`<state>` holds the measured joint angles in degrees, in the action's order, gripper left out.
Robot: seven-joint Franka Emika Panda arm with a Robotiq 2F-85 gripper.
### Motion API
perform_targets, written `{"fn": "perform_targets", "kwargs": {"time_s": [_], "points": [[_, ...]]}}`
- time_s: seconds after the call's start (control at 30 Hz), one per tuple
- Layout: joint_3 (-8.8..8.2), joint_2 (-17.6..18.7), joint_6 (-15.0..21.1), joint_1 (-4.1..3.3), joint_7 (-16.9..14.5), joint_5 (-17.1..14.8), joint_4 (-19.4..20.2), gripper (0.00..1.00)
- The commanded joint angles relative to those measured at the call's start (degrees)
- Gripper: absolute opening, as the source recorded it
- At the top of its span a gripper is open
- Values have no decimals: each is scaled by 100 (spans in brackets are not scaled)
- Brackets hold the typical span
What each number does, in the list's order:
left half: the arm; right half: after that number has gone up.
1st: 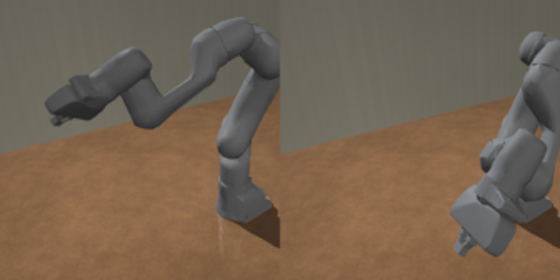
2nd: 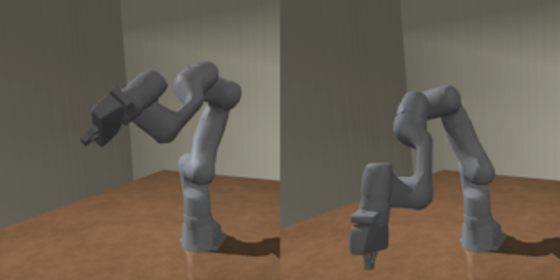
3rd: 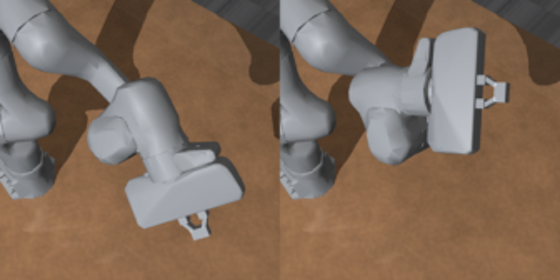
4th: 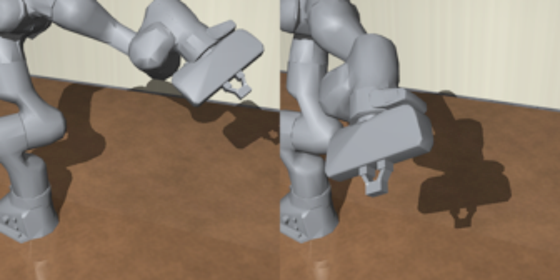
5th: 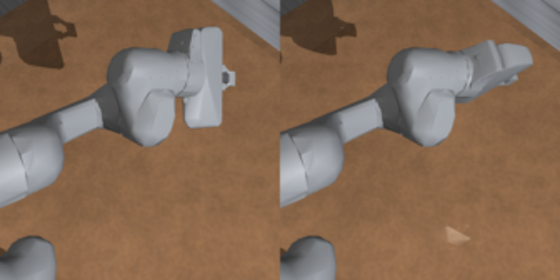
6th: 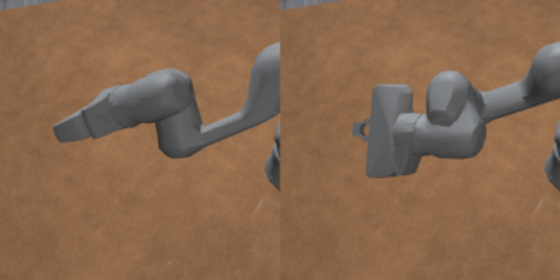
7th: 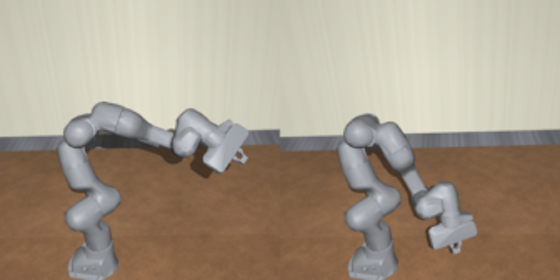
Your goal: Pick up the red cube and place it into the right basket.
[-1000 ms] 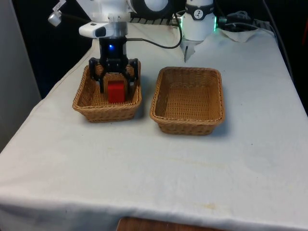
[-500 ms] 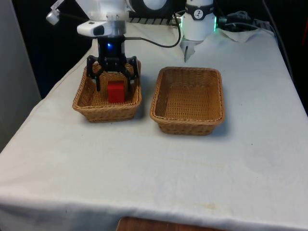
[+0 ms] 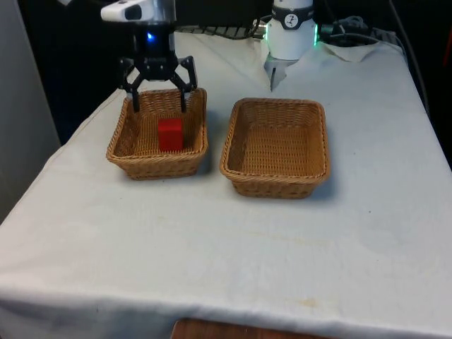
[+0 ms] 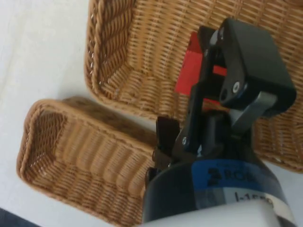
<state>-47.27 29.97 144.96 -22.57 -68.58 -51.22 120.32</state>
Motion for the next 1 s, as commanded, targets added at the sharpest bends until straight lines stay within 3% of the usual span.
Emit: {"fn": "perform_targets", "kwargs": {"time_s": [0.0,0.1,0.13,0.17,0.23,0.4,0.43,0.47,0.7,0.73,0.77,0.97], "points": [[-97,-103,0,-109,126,149,97,100],[-57,-372,69,-172,304,372,246,100],[23,-361,11,-40,212,315,172,100],[-34,-441,97,-183,355,435,292,100],[40,-636,178,-206,493,613,424,100],[201,-905,344,-218,665,848,625,100],[281,-922,269,-109,590,796,579,100],[235,-957,372,-218,705,894,665,100],[533,-1278,607,-218,934,1123,940,100],[573,-1266,498,-120,831,1037,865,100],[613,-1352,659,-212,980,1175,1008,100],[842,-1495,831,-206,1020,1197,1175,100]]}}
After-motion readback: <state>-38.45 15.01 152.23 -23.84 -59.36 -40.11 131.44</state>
